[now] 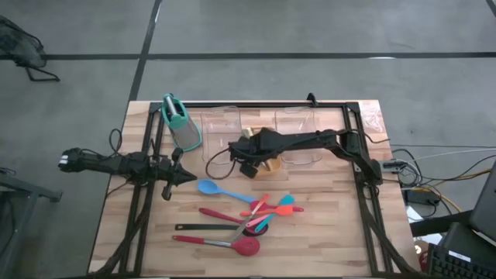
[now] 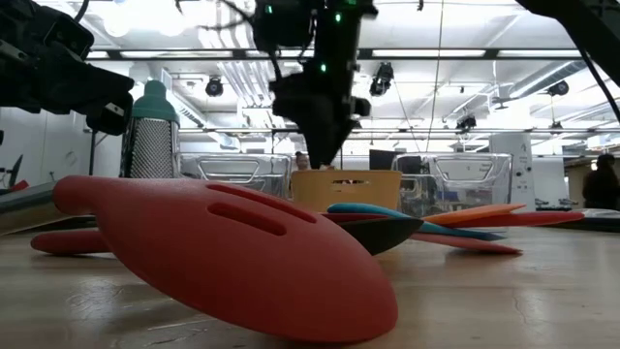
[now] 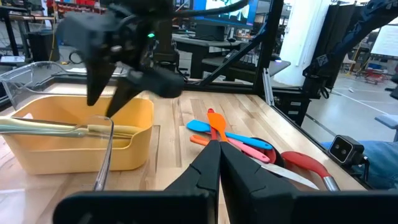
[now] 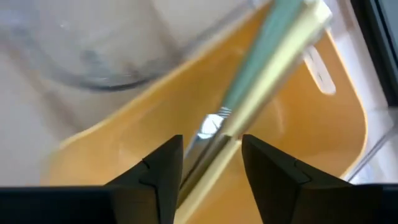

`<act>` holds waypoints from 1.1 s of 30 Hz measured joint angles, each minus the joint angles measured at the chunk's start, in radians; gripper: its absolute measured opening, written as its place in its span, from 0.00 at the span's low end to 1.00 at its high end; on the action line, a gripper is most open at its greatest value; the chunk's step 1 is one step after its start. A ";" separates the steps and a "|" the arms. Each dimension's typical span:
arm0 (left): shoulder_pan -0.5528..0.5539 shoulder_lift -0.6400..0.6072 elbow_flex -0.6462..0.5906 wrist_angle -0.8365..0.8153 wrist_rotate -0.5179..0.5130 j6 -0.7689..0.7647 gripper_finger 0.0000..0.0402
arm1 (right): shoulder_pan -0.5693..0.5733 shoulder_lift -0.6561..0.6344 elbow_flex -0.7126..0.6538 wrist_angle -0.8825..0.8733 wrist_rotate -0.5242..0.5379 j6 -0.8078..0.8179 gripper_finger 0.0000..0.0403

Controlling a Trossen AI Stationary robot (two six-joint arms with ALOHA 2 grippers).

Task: Pick & Place Kitchen Items
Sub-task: Put the orange table knife into the orange bin

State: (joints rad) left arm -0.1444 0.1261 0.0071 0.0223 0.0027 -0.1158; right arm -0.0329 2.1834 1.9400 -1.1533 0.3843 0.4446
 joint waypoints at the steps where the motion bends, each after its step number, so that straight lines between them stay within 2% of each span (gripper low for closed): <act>1: 0.000 0.000 0.000 0.000 0.000 0.000 0.03 | 0.014 0.000 0.009 -0.003 0.000 -0.025 0.42; 10: 0.000 0.000 0.000 0.000 0.000 0.000 0.03 | 0.169 -0.002 0.020 -0.016 -0.005 -0.420 0.46; 14: 0.000 0.000 0.000 0.000 0.000 0.000 0.03 | 0.233 -0.002 0.012 -0.010 -0.074 -0.529 0.44; 20: 0.000 0.000 0.000 0.000 0.000 0.000 0.03 | 0.290 -0.002 -0.002 0.089 -0.275 -0.549 0.40; 23: 0.000 0.000 0.000 0.000 0.000 0.000 0.03 | 0.315 -0.002 -0.030 0.165 -0.283 -0.550 0.37; 33: 0.000 0.000 0.000 0.000 0.000 0.000 0.03 | 0.345 -0.002 -0.105 0.227 -0.288 -0.545 0.32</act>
State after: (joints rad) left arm -0.1448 0.1261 0.0072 0.0219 0.0027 -0.1158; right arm 0.3121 2.1815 1.8351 -0.9258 0.0959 -0.1008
